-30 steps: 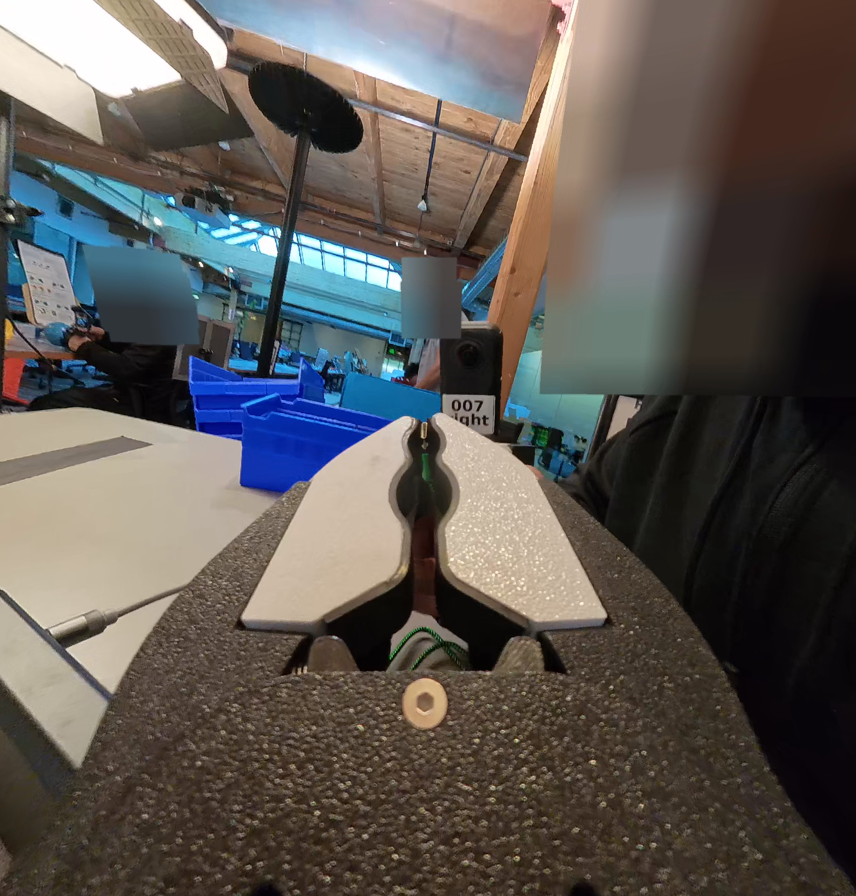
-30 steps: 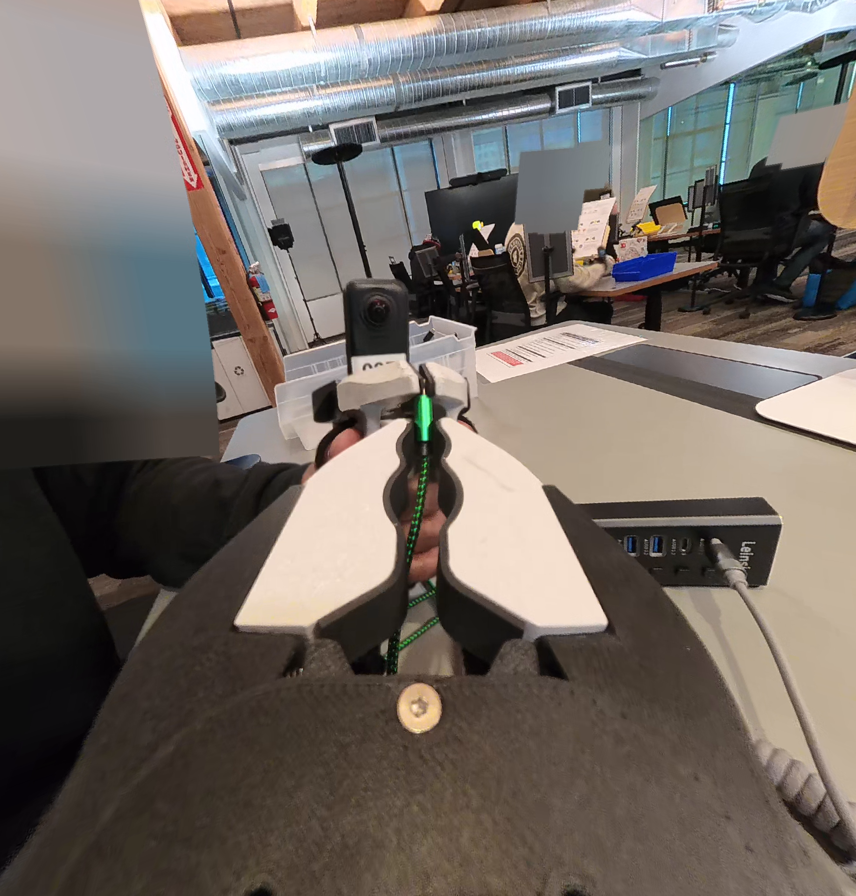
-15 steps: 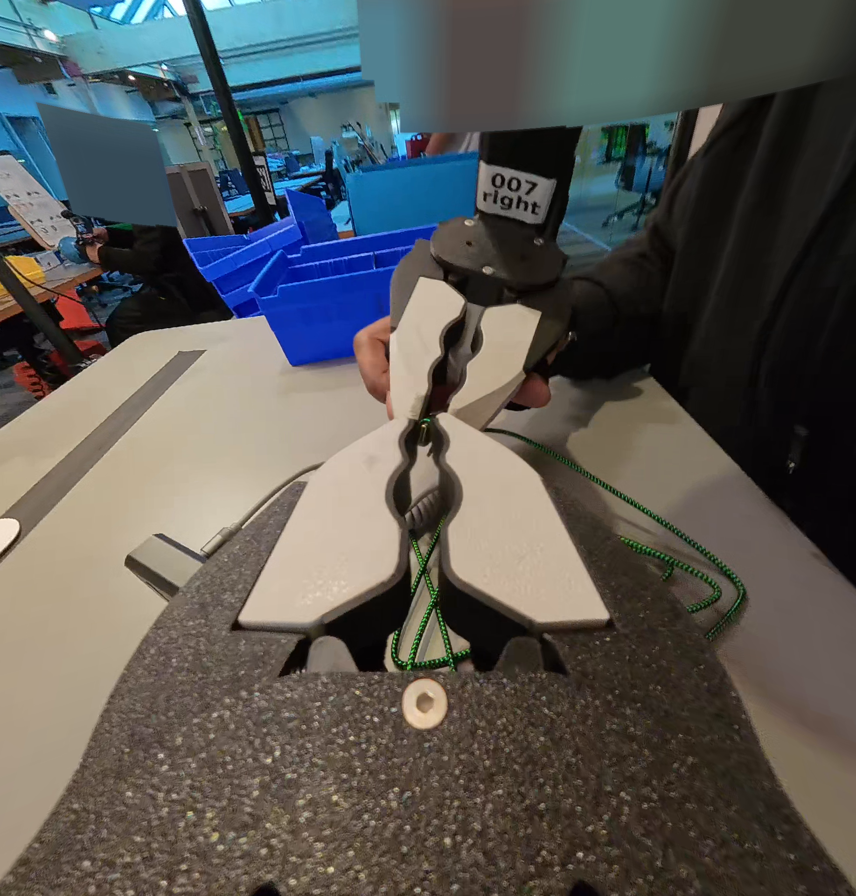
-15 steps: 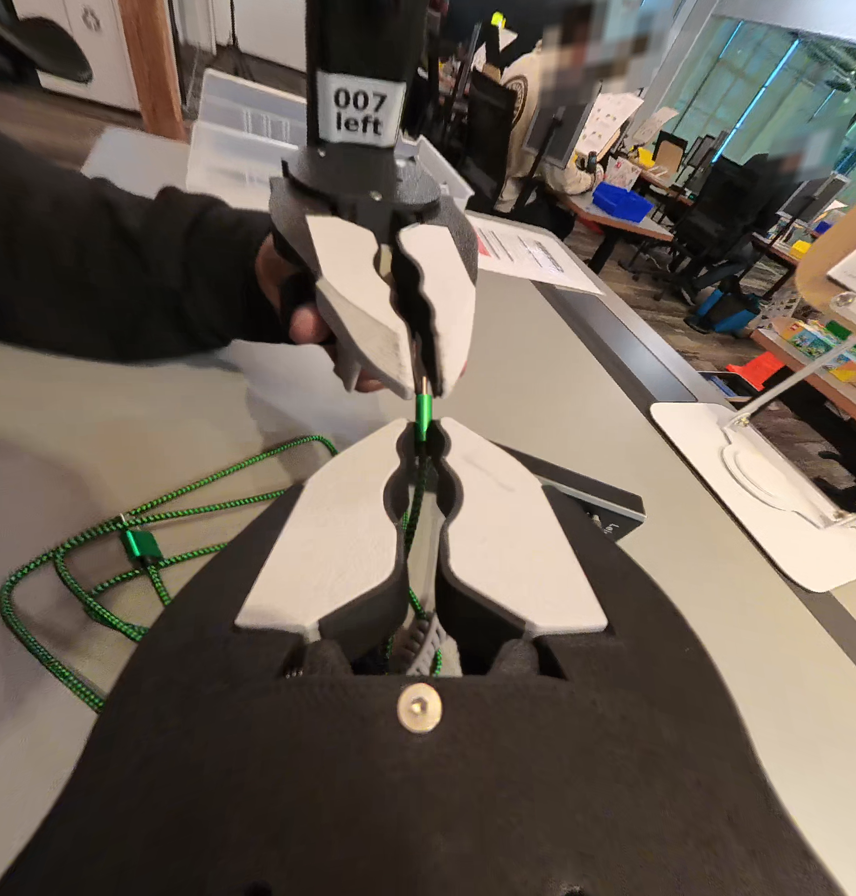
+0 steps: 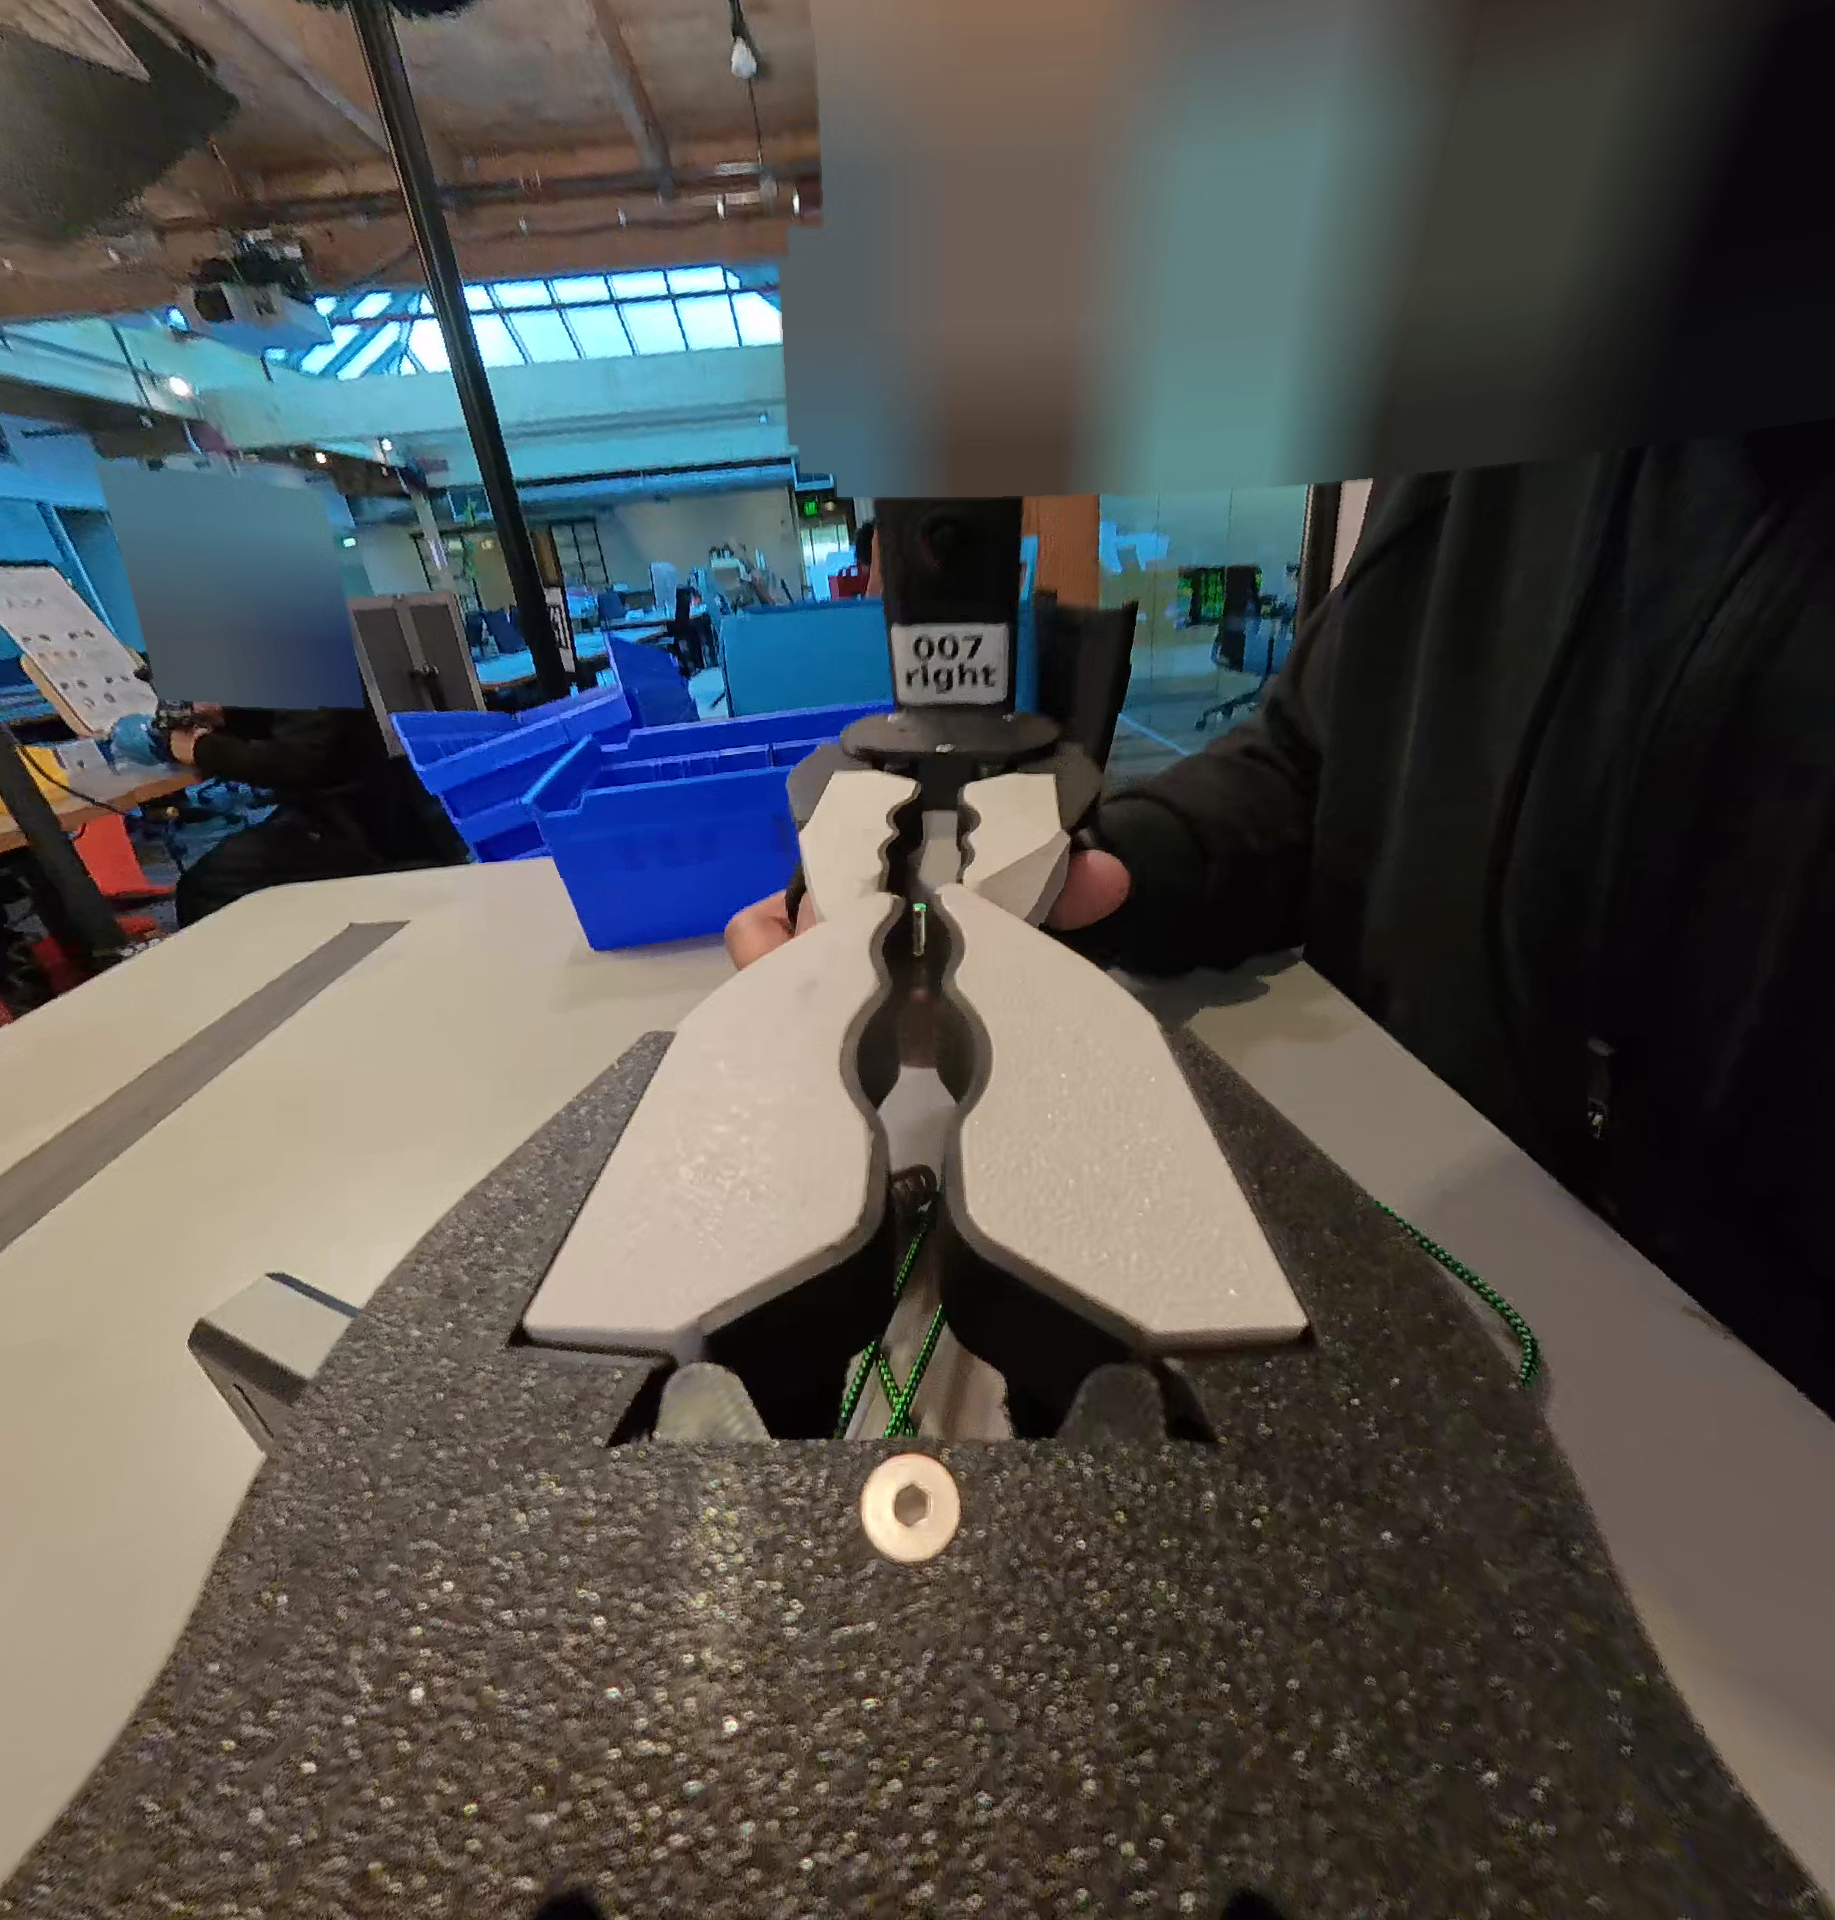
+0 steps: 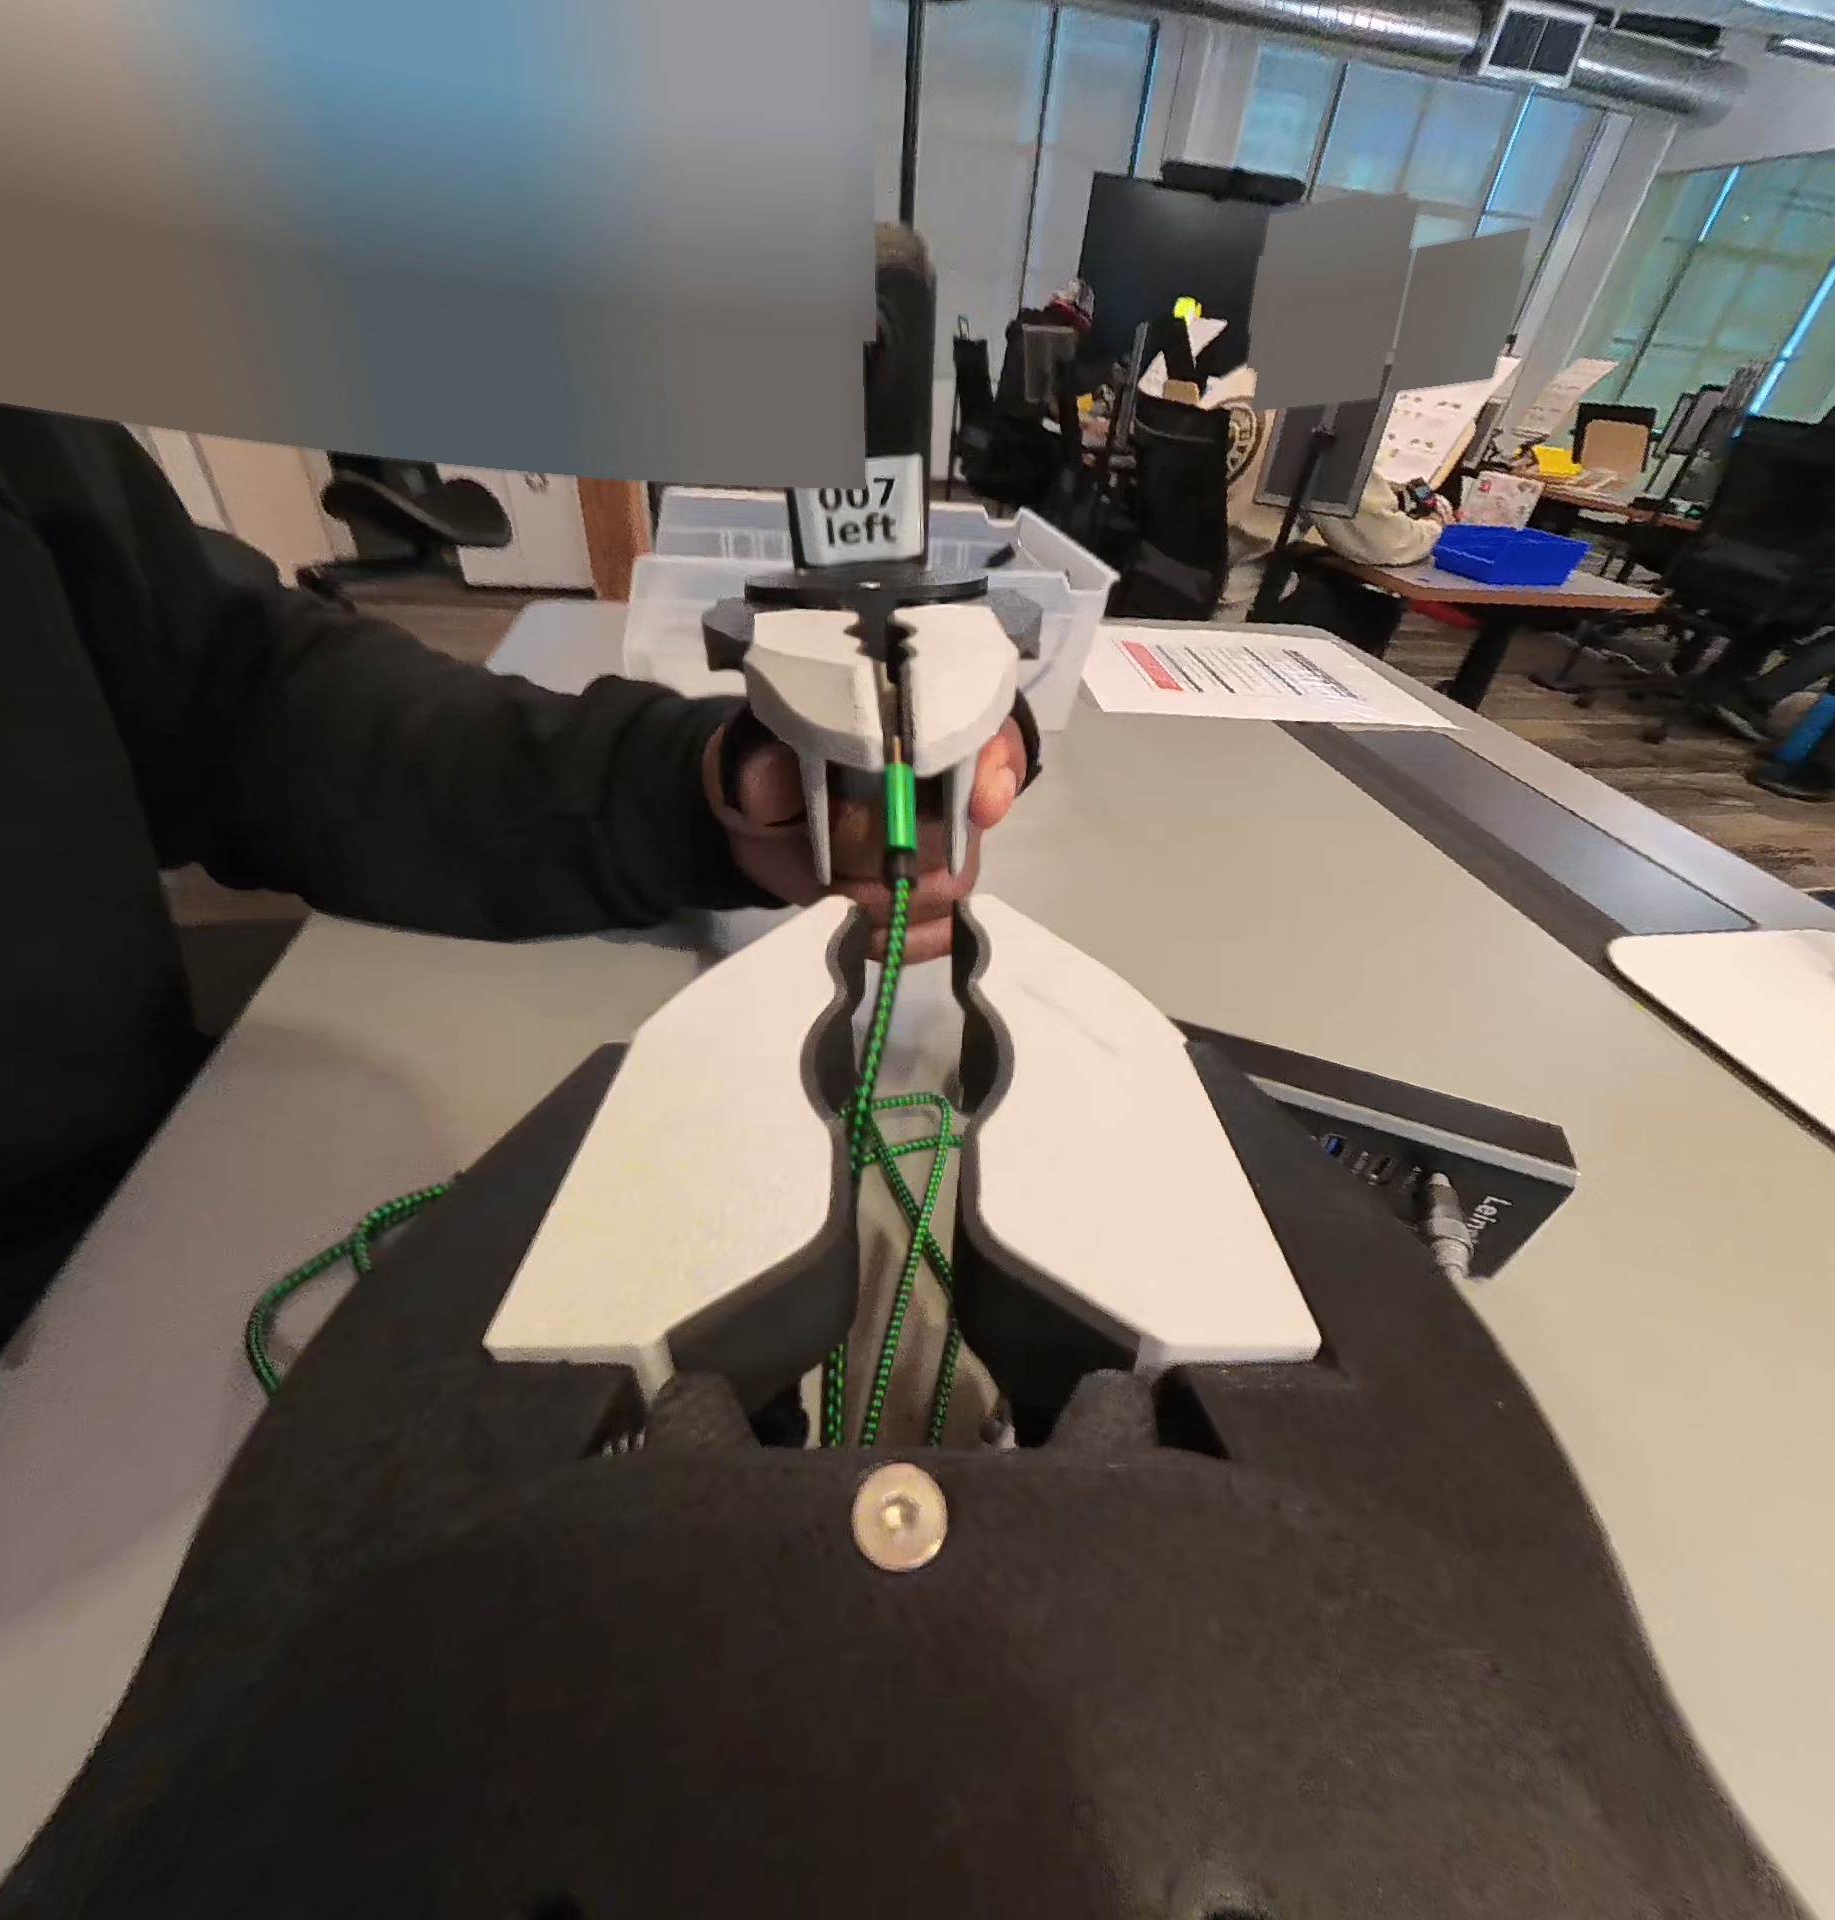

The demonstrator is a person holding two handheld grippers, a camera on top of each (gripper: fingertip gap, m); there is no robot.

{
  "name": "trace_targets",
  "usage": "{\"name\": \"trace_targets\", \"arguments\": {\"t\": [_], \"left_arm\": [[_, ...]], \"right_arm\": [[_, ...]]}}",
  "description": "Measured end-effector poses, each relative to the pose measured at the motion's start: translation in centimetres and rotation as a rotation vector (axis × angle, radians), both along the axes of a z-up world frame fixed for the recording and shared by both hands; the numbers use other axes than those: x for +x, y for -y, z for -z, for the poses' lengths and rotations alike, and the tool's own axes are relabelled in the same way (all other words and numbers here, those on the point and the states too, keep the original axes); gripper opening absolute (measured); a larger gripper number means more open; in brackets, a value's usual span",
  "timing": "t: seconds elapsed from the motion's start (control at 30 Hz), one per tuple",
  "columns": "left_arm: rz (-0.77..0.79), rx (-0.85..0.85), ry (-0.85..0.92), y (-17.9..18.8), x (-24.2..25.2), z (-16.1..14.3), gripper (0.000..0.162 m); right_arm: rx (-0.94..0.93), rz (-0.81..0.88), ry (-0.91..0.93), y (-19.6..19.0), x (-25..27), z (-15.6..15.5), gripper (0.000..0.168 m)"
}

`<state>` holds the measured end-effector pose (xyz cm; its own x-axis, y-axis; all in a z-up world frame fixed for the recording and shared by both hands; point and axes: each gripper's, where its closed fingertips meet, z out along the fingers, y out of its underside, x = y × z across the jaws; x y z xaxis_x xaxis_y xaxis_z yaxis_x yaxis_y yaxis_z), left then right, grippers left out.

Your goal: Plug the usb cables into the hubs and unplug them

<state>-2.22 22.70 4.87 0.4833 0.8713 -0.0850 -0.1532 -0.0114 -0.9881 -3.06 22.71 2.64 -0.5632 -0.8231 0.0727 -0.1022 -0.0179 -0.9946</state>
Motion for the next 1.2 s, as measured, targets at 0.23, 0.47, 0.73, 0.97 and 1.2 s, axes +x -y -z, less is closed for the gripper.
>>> {"name": "trace_targets", "arguments": {"t": [0.23,0.47,0.73,0.97,1.2], "left_arm": [[-0.030,0.078,-0.119,0.5,0.4,-1.6,0.001],[-0.028,0.128,-0.173,-0.4,-0.4,-1.8,0.001],[-0.001,0.178,-0.195,-1.0,-0.7,-1.7,0.001],[0.007,0.198,-0.199,-1.0,-0.9,-1.5,0.002],[0.017,0.207,-0.200,-1.2,-0.9,-1.5,0.001]], "right_arm": [[0.022,-0.053,0.216,-0.5,-0.1,-2.1,0.023],[0.000,0.048,0.235,0.0,0.5,-2.3,0.023],[0.001,0.064,0.274,-0.1,0.8,-2.4,0.008],[0.031,0.063,0.317,-0.1,1.0,-2.5,0.007],[0.006,0.076,0.302,-0.2,1.0,-2.7,0.006]]}}
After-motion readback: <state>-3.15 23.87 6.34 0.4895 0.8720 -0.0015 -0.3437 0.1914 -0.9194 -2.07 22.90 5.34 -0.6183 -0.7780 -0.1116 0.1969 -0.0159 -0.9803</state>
